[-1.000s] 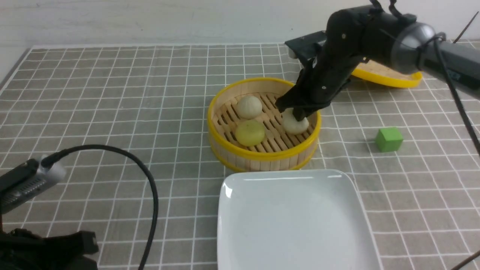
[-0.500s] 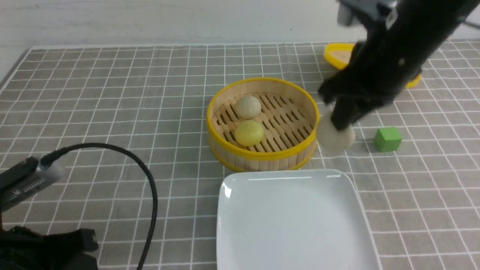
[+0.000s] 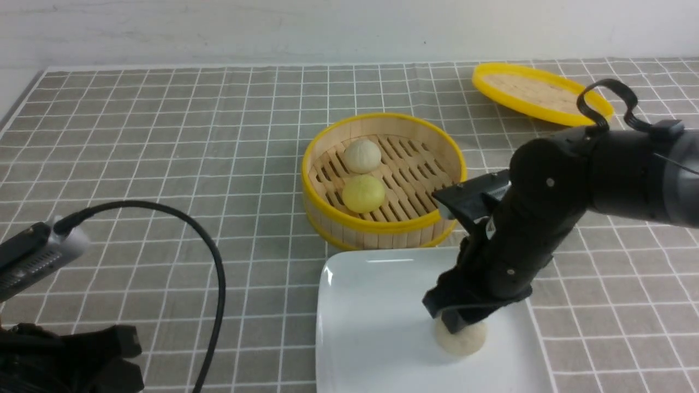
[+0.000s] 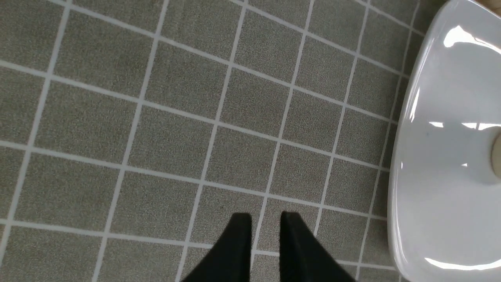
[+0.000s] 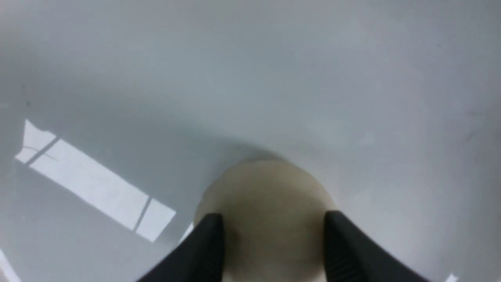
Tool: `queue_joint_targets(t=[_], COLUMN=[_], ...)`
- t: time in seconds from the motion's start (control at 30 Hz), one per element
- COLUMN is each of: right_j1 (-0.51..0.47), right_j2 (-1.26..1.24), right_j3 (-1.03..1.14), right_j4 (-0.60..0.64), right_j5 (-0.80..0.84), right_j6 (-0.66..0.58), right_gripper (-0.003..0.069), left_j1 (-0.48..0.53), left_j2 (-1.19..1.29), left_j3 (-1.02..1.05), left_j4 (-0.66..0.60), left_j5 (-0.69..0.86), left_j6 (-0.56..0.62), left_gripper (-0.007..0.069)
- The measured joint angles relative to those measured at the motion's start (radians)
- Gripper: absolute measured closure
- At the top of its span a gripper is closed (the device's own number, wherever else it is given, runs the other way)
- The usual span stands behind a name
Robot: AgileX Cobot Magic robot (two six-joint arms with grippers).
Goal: Put the steamed buns into the plate on the grey tablecloth.
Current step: 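Move the steamed bun from the bamboo steamer onto the white plate with the right gripper, then reach into the bamboo steamer and grasp a bun with the left gripper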
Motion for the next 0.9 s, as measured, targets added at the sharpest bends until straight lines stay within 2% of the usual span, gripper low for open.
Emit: queue_joint_targets(t=[0.1, 0.2, 0.33, 0.37, 0.47, 0.57, 0.63, 0.67, 0.7, 0.8, 0.9], right_j1=[0.002, 0.002, 0.002, 0.002, 0.002, 0.002, 0.002, 0.002, 0.002, 0.002, 0.002], right_j2=[-0.019, -0.067, -0.142, -0.172, -0.292, -0.419, -0.504, -0.523, -0.599, -0.697, -0.815], right_j3=[-0.038, -0.108, -0.174, -0.184, -0.179, -0.116, -0.055, -0.040, 0.027, 0.119, 0.272], right_j4=[-0.039, -0.113, -0.203, -0.228, -0.280, -0.287, -0.288, -0.288, -0.289, -0.290, -0.293], right_j5=[0.091, 0.205, 0.325, 0.355, 0.398, 0.401, 0.409, 0.409, 0.414, 0.389, 0.301], right_j6=[0.000, 0.000, 0.000, 0.001, 0.039, 0.078, 0.095, 0.095, 0.099, 0.103, 0.106], right_gripper=[0.0176, 0.0171, 0.0251, 0.0295, 0.0489, 0.0642, 0.0671, 0.0672, 0.0673, 0.0673, 0.0673], left_j1=[0.000, 0.000, 0.000, 0.000, 0.000, 0.000, 0.000, 0.000, 0.000, -0.003, -0.069], left_j2=[0.000, 0.007, 0.046, 0.064, 0.129, 0.190, 0.248, 0.248, 0.313, 0.399, 0.524], left_j3=[-0.002, -0.029, -0.098, -0.122, -0.192, -0.241, -0.296, -0.296, -0.362, -0.452, -0.580], left_j4=[-0.007, -0.011, -0.012, -0.013, -0.022, -0.072, -0.120, -0.120, -0.176, -0.250, -0.279], left_j5=[0.000, 0.010, 0.006, -0.005, -0.093, -0.092, -0.040, -0.033, 0.026, 0.106, 0.149], left_j6=[0.000, 0.022, 0.058, 0.064, 0.072, 0.092, 0.140, 0.146, 0.195, 0.238, 0.267], left_gripper=[0.0481, 0.0481, 0.0479, 0.0479, 0.0478, 0.0478, 0.0477, 0.0476, 0.0473, 0.0466, 0.0443])
